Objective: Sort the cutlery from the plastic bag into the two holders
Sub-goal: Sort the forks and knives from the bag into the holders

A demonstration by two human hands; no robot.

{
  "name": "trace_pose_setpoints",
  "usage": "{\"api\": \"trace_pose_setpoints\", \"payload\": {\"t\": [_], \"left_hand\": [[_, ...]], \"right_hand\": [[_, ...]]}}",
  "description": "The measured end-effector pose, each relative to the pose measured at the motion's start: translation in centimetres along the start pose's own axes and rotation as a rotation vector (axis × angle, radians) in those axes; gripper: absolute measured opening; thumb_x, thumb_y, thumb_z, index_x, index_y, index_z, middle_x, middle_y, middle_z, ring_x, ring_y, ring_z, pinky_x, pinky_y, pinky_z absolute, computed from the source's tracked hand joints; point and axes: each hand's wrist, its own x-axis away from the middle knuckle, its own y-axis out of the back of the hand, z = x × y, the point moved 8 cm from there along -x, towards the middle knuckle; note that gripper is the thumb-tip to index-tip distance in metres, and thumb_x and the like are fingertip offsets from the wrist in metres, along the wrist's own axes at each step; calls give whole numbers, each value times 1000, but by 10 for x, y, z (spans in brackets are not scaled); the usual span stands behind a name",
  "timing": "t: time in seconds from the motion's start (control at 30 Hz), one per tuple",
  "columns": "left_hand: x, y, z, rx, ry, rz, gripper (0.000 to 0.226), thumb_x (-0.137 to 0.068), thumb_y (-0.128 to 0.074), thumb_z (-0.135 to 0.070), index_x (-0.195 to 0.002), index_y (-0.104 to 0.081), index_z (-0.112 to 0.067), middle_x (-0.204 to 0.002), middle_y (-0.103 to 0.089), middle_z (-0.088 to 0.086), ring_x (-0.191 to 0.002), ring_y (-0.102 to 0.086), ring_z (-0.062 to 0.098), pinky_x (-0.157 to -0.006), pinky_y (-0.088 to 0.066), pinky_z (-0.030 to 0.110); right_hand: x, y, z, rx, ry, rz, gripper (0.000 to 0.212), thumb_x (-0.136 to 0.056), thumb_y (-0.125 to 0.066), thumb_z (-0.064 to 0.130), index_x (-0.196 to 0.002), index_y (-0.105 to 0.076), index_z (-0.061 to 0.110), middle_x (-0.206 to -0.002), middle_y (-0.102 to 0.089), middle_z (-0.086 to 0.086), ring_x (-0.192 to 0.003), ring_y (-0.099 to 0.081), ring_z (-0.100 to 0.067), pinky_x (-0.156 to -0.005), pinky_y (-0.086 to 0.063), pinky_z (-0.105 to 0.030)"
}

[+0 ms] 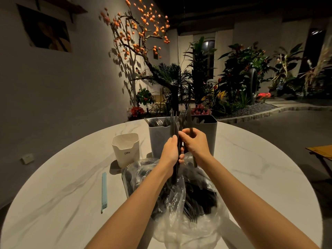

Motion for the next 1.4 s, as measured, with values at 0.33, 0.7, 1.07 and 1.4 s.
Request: {"api": "trace_pose_setpoints", "payload": {"t": [0.33,0.7,1.07,1.4], "left_hand": [[0,3,-1,-147,-120,-105,32,-105,-25,-34,-98,-48,-13,-72,-48,3,-48,-38,11,-44,-33,22],[-4,7,6,-164,-172,-142,35,-105,-23,-35,-103,-54,-18,-86,-55,3,-66,-49,13,-55,-41,23],[-8,-1,18,-105,-221,-16,36,-103,-32,-13,-136,-45,-8,-128,-57,11,-117,-55,19,-98,-48,29],[-7,10,21,-150,-153,-93,35,-104,-34,-38,-116,-52,-10,-108,-62,7,-103,-61,18,-90,-52,33]], "right_hand": [[8,-3,10,11,64,-47,5,-91,-63,15,-92,-67,15,-79,-67,1,-72,-61,-8,-72,-54,-30],[15,-15,-4,-129,-67,129,18,-92,-62,17,-87,-68,1,-71,-64,-5,-68,-62,-13,-61,-50,-21],[26,-17,-19,-282,-202,140,15,-94,-61,18,-97,-70,6,-84,-72,-6,-78,-70,-13,-60,-52,-18],[25,-9,-13,-147,-111,82,23,-102,-43,20,-108,-59,5,-96,-67,-10,-88,-67,-18,-78,-55,-28]]}}
